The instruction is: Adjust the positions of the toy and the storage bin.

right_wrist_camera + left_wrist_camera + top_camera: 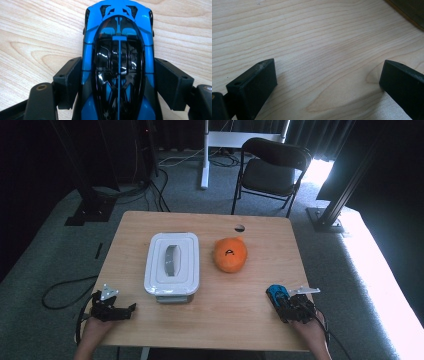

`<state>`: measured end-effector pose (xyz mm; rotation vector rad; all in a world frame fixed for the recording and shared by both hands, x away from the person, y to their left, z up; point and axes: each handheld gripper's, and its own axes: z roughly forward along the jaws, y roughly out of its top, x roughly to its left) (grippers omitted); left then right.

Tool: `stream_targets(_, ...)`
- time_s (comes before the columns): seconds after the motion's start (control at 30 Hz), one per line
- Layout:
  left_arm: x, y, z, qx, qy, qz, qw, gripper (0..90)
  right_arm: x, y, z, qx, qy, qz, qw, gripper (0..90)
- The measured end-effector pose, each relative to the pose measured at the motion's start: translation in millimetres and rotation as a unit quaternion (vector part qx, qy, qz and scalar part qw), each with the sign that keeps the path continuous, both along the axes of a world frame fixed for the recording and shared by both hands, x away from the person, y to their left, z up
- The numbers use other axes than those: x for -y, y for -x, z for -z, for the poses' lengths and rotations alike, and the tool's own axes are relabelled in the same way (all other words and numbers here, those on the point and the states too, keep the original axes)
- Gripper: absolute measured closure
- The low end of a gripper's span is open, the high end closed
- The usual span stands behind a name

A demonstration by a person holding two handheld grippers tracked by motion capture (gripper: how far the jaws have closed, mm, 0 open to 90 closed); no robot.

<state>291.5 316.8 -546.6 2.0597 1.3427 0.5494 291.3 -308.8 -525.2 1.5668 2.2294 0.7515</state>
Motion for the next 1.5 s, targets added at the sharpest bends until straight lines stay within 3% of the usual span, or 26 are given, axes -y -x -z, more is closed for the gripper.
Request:
stream_targets(0.23, 0.1, 0.0, 0.0, 0.0, 0.0, 0.0, 1.0, 1.5, 4.3, -2.5, -11.2, 0.005, -0.017, -0.005, 0.9998, 22.1)
stream_targets(0.3, 0.0, 0.0, 0.0, 0.0, 0.0, 0.0, 1.0, 1.5, 1.8, -8.4, -10.5, 0.002, 0.0, -0.009, 1.0, 19.9)
stream_targets(0.57, 0.0, 0.0, -0.1, 0.0, 0.0, -0.001, 1.0, 1.5, -4.2, -23.6, 1.6, -0.025, 0.009, -0.009, 0.9996, 19.6)
stream_targets(0.83, 0.0, 0.1, -0.1, 0.0, 0.0, 0.0, 1.0, 1.5, -9.7, -24.2, 3.4, -0.015, 0.026, -0.02, 0.9993, 25.0)
stream_targets(1.2, 0.0, 0.0, -0.1, 0.0, 0.0, -0.001, 1.0, 1.5, 2.0, -17.7, -5.0, -0.013, -0.005, -0.01, 0.9999, 26.9)
stream_targets(1.27, 0.2, 0.0, 0.0, 0.0, 0.001, -0.001, 1.0, 1.5, 2.4, -14.2, -7.6, -0.012, -0.006, -0.021, 0.9997, 26.9)
stream_targets(1.4, -0.1, 0.0, -0.1, -0.001, -0.001, 0.0, 1.0, 1.5, -0.9, -8.4, -13.4, -0.009, 0.016, -0.047, 0.9987, 27.0)
stream_targets(1.5, 0.1, 0.0, 0.0, 0.0, 0.0, -0.001, 1.0, 1.5, -3.4, -5.0, -16.6, -0.025, 0.008, -0.094, 0.9953, 26.9)
